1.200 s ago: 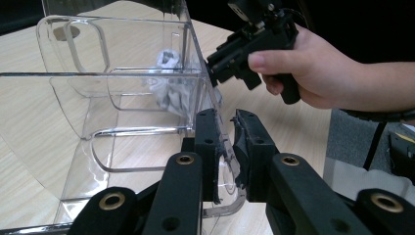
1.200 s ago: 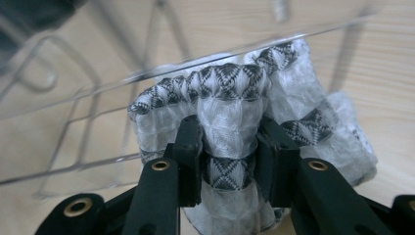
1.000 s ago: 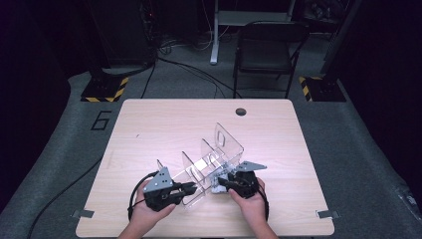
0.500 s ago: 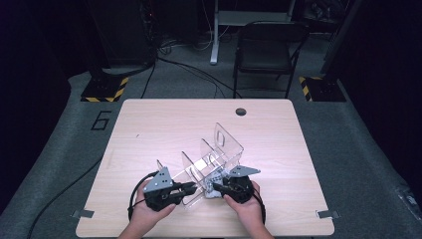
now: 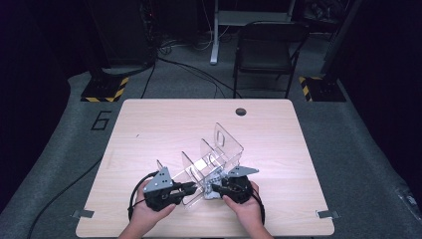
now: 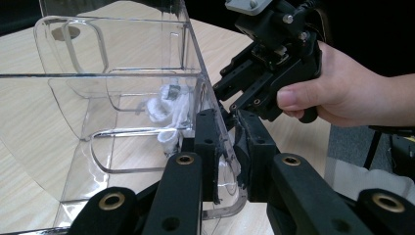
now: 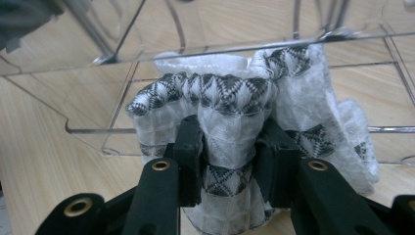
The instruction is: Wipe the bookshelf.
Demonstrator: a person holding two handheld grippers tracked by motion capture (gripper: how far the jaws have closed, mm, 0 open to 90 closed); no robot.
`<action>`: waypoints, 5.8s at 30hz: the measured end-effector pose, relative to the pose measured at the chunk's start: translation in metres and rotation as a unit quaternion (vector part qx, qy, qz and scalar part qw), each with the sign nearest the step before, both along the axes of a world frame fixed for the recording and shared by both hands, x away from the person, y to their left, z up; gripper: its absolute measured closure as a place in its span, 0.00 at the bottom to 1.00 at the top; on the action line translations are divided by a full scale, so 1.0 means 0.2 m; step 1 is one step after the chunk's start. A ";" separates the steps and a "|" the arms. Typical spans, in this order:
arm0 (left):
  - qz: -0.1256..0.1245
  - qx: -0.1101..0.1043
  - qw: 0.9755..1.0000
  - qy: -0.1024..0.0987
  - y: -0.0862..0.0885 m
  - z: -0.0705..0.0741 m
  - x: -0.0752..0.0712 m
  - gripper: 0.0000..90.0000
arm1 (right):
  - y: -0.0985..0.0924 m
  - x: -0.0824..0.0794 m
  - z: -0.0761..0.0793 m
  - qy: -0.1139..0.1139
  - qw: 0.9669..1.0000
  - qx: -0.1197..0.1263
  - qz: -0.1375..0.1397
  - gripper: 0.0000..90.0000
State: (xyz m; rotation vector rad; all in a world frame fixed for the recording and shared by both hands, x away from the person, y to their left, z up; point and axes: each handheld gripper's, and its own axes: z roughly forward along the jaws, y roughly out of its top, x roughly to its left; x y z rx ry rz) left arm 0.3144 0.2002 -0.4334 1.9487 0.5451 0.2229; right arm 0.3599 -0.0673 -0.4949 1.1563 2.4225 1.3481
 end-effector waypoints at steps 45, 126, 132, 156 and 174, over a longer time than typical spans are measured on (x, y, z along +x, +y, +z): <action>0.002 0.001 1.000 -0.001 -0.01 0.00 0.00 0.88 | 0.03 -0.04 -0.04 0.006 1.000 0.006 0.018 0.71; 0.008 -0.006 1.000 0.000 -0.01 -0.01 0.00 0.87 | 0.15 -0.13 -0.05 0.022 0.999 0.028 0.028 0.71; 0.008 -0.003 1.000 -0.001 -0.02 -0.01 0.00 0.87 | 0.15 -0.12 -0.05 0.015 0.999 0.017 0.032 0.72; 0.011 0.002 1.000 -0.005 -0.02 -0.01 0.00 0.87 | 0.17 -0.14 -0.05 0.016 0.999 0.013 0.048 0.74; 0.015 0.002 1.000 -0.002 -0.03 -0.01 0.00 0.87 | 0.17 -0.15 -0.05 0.025 0.999 0.026 0.029 0.73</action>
